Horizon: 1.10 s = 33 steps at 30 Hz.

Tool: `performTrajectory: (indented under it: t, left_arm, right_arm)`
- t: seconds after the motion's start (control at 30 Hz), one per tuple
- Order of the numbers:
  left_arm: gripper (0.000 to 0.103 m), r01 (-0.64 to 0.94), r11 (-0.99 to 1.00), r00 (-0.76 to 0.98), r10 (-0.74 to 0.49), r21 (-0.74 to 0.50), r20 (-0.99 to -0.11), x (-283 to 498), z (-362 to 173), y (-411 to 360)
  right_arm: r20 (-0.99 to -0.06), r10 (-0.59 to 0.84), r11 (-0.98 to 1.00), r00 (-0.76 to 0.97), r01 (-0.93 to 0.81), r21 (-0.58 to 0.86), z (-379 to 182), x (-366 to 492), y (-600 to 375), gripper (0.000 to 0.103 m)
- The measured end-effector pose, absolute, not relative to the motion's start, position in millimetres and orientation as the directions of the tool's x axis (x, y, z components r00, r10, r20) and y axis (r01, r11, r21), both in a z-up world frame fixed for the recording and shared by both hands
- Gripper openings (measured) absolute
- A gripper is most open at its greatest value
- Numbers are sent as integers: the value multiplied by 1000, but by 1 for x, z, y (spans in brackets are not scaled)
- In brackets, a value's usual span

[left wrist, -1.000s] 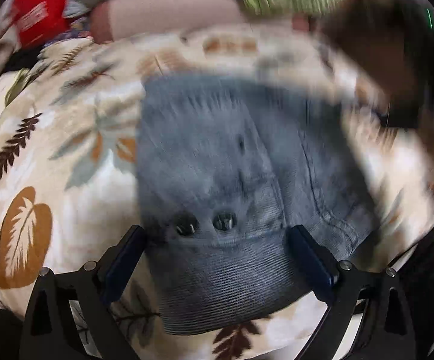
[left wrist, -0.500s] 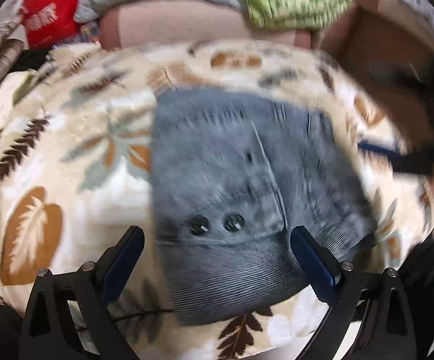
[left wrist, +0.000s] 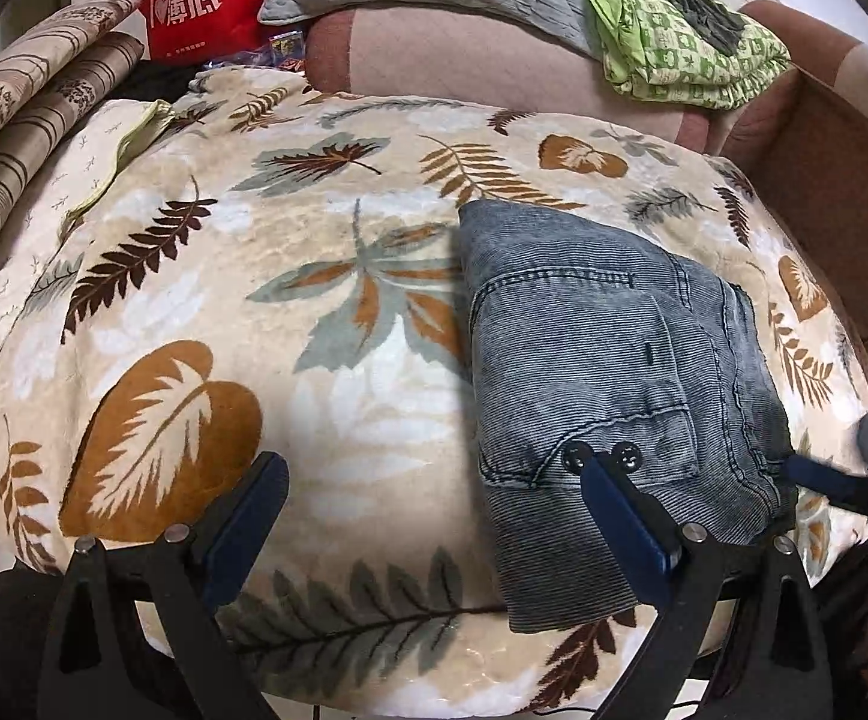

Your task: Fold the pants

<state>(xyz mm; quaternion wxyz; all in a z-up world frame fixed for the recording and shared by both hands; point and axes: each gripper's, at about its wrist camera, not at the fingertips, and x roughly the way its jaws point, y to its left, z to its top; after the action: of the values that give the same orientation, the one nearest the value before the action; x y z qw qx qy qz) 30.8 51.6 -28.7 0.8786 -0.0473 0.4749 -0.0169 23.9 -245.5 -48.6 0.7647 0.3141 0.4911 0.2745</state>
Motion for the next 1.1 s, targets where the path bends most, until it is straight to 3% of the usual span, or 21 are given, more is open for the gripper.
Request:
performTrajectory:
  t: [0.07, 0.4, 0.47, 0.53, 0.63, 0.77, 0.9, 1.03, 1.1]
  left_arm:
    - [98, -19, 996, 549, -66, -91, -834, 32, -28, 52]
    - [98, -21, 998, 558, -41, -63, -829, 29, -24, 54]
    - [98, -18, 997, 557, -50, -72, -829, 30, -24, 56]
    - [98, -6, 993, 552, -94, -117, -829, 31, -26, 61]
    - [98, -54, 956, 515, -221, -289, -828, 46, -37, 83]
    - [98, -88, 875, 445, -393, -476, -805, 75, -59, 95]
    - [98, -58, 886, 418, -397, -460, -817, 92, -66, 77]
    - [97, -30, 875, 404, -431, -483, -807, 99, -65, 61]
    - [91, -9, 891, 395, -414, -454, -820, 102, -66, 51]
  right_arm:
    - [-662, 683, 708, 309, -59, 704, -80, 29, -241, 96]
    - [-613, 699, 694, 368, -140, 706, -47, 22, -237, 97]
    - [-703, 653, 745, 282, -70, 663, -81, 28, -230, 98]
    - [-678, 668, 729, 307, -87, 679, -76, 26, -232, 98]
    - [-649, 675, 720, 351, -123, 683, -45, 27, -247, 98]
    - [-689, 610, 757, 391, -33, 652, -42, 47, -290, 98]
    - [-670, 668, 700, 323, 35, 714, -73, 75, -302, 98]
    - [-710, 646, 724, 281, 70, 687, -101, 92, -292, 98]
    - [-696, 658, 714, 287, 56, 698, -99, 92, -291, 93]
